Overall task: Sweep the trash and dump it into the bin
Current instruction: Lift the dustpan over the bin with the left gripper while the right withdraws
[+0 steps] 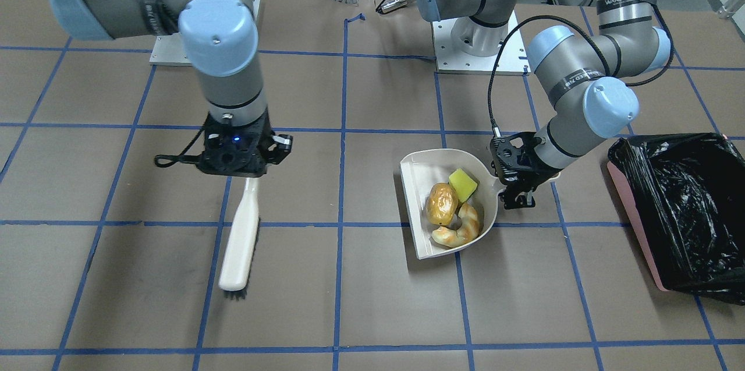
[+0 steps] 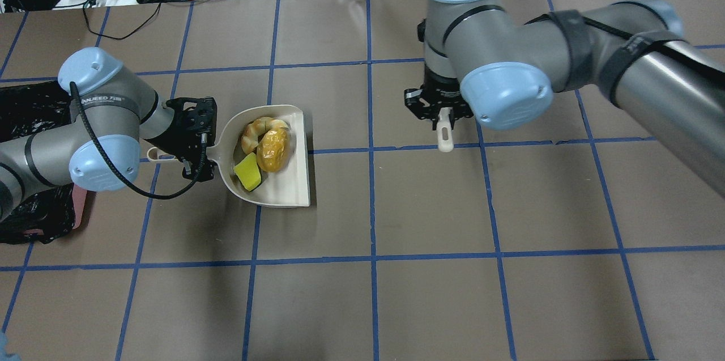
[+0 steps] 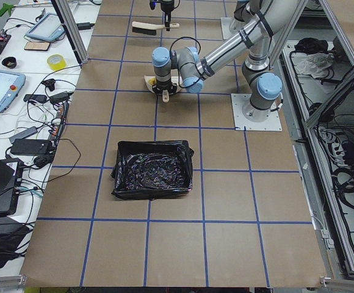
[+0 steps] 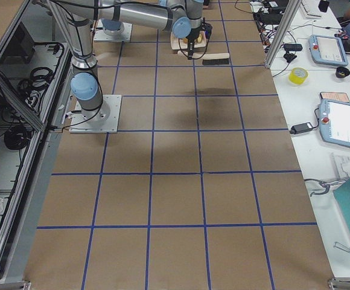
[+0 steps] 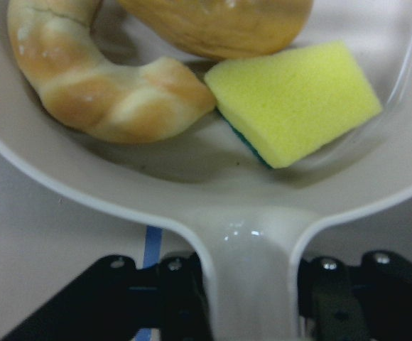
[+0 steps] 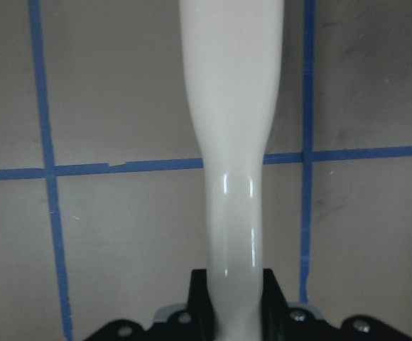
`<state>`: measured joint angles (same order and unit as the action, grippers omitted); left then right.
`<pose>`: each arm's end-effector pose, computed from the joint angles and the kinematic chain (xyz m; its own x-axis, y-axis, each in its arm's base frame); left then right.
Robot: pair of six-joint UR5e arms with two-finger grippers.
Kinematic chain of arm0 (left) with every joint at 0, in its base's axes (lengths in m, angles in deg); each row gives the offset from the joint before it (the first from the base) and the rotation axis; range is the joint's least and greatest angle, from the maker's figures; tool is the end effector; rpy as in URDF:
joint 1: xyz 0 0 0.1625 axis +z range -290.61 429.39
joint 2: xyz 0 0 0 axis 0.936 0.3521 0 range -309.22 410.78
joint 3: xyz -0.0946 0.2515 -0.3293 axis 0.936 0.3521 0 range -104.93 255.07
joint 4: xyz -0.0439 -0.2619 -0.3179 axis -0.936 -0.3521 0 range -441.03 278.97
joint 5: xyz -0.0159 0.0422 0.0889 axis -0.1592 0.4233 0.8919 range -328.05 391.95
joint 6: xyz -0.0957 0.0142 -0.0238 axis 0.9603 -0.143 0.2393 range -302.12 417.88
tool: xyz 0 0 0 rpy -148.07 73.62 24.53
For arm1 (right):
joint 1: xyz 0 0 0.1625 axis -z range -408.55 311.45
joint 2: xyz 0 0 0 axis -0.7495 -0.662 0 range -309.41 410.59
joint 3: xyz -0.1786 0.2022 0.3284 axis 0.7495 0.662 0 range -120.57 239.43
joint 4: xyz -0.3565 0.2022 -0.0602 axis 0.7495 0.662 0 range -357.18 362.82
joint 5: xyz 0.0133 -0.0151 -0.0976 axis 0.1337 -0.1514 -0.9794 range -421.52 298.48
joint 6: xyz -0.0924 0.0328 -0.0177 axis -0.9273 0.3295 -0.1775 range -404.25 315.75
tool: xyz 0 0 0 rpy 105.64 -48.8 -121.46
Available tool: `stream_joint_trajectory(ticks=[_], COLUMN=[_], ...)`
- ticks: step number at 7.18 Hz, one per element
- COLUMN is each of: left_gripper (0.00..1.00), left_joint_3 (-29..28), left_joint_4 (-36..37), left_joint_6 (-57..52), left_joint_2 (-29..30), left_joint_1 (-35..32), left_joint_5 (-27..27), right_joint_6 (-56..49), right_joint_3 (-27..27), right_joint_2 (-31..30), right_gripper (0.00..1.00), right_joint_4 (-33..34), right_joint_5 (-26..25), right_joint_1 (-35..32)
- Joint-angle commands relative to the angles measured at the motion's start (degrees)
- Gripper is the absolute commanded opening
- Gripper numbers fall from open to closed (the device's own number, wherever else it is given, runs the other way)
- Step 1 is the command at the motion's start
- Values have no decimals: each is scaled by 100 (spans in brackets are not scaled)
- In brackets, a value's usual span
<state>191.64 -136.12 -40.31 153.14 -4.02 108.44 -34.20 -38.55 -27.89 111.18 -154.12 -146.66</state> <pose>-0.0104 -0.5130 0.2276 -0.1499 0.9880 0.0361 0.9583 0.1541 -0.2407 0.2055 -0.5285 0.3466 -0.9983 0.0330 0.0481 0.0336 0.9994 0.0116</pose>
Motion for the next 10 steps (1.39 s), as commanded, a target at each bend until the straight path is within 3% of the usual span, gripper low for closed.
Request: stream_joint_trajectory(ticks=[1, 3, 4, 7, 9, 10], left_gripper=[0, 0, 0, 0, 0, 0], left_joint_3=[-587, -2087, -2555, -2771, -2823, -2928], left_joint_4=[-717, -2534, -2960, -2930, -2745, -2484], left_joint_6=[-42, -95, -69, -103, -279, -297], left_joint_2=[-57, -84, -67, 126, 267, 320], left_joint_1=[727, 1378, 1825, 3424, 4033, 4384], left_joint_5=[-371, -363, -328, -205, 198, 644], right_joint_6=[-1456, -2188, -2392, -3175, -3185, -3185], right_joint_3=[-124, -518, -764, -960, -968, -968], right_joint_2=[9, 114, 210, 307, 719, 773], right_gripper=[0, 0, 0, 0, 0, 0], right_joint_4=[53, 708, 1113, 1336, 1679, 1679], right_joint_5=[66, 93, 93, 93, 66, 84], right_joint_1=[1184, 1777, 2074, 2743, 2946, 2999])
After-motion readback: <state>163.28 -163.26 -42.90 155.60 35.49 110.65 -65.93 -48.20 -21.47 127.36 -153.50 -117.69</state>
